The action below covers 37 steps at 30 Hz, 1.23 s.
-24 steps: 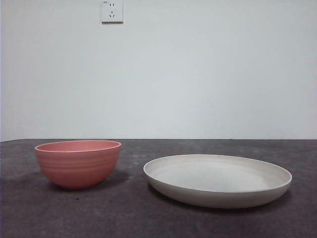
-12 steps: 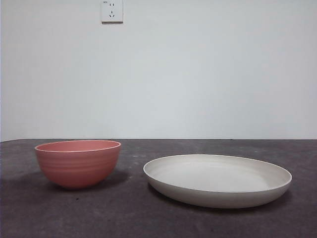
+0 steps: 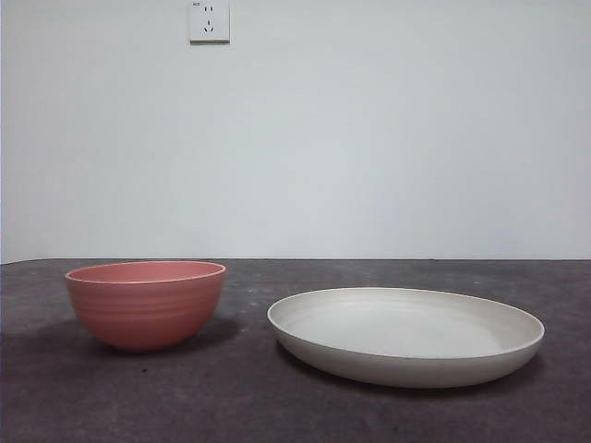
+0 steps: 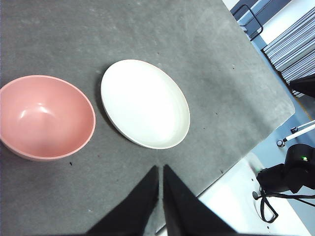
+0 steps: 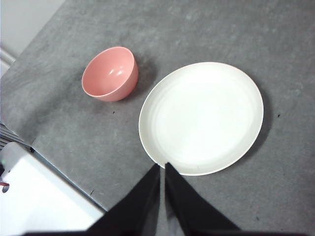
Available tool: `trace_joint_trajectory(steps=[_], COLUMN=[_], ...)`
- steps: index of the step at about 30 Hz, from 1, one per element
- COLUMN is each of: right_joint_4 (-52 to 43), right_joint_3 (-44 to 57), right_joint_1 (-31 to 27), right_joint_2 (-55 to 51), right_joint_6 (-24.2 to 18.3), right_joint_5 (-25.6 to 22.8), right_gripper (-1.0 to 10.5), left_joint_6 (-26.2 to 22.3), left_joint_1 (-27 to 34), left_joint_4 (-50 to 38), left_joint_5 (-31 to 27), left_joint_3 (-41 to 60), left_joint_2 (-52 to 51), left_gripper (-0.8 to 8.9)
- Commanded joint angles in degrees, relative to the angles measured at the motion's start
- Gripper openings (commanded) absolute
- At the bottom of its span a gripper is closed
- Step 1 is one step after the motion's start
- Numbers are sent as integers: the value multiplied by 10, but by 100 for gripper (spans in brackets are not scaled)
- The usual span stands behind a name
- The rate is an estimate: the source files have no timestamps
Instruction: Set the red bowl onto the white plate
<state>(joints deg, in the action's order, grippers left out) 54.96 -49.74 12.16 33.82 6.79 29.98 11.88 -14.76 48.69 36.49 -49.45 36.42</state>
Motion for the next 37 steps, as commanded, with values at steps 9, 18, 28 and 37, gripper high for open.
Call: trace_joint_trajectory(steps=[9,18,28,37], right_joint_4=[-14,-17,-19,-21], right_joint_3=[-11,-11,-11,-11], right_joint_1=[2,2,2,2], right_joint_2=[1,1,1,1], right_joint_6=[-11,-10,-11,-10], right_joint_5=[1,1,1,1], right_gripper=[223,552,553,552], left_joint_6=[-22,-22,-32,-42], left_joint_1=[-2,-2,-2,-2], left_joint_4=[-3,-4,-7,-10], left_joint_5=[6,6,-23,-167], left_joint_3=[-12,-12,-12,-12], left_joint_2=[3,3,15,102], left_gripper=[168,688,687,687])
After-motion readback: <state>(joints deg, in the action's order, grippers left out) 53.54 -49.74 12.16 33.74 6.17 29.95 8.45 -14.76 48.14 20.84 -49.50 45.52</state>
